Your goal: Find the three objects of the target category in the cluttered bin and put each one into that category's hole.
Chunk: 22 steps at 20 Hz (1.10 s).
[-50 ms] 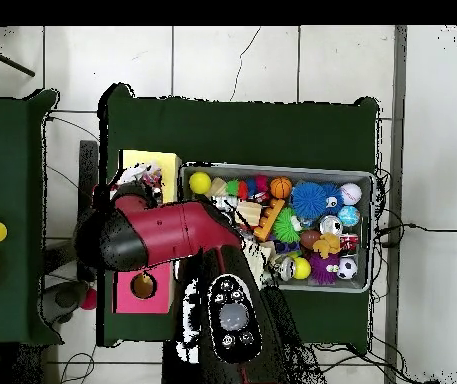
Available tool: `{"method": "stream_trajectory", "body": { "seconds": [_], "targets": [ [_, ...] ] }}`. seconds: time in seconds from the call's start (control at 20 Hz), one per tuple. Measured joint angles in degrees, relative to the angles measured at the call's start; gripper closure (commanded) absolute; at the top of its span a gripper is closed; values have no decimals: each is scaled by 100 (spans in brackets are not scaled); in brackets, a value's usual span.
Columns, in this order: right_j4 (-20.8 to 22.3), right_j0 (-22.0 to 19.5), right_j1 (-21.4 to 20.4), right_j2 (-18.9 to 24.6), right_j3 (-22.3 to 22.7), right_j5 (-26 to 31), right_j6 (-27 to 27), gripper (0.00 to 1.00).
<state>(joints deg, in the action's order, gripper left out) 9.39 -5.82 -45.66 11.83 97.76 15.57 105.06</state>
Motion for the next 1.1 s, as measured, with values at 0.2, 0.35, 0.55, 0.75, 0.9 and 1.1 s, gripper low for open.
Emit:
{"method": "stream_trajectory", "body": {
  "seconds": [0.2, 0.35, 0.55, 0.75, 0.9, 1.1],
  "targets": [
    [59, 13, -1, -68, -106, 11, 0, 100],
    [175, 27, -6, -100, -201, 88, 0, 100],
    [409, 65, -26, -149, -416, 344, 0, 100],
    [598, 85, -56, -164, -561, 559, 0, 100],
    [715, 86, -84, -166, -663, 694, 0, 100],
    [743, 86, -137, -167, -749, 753, 0, 0]
  ]
}}
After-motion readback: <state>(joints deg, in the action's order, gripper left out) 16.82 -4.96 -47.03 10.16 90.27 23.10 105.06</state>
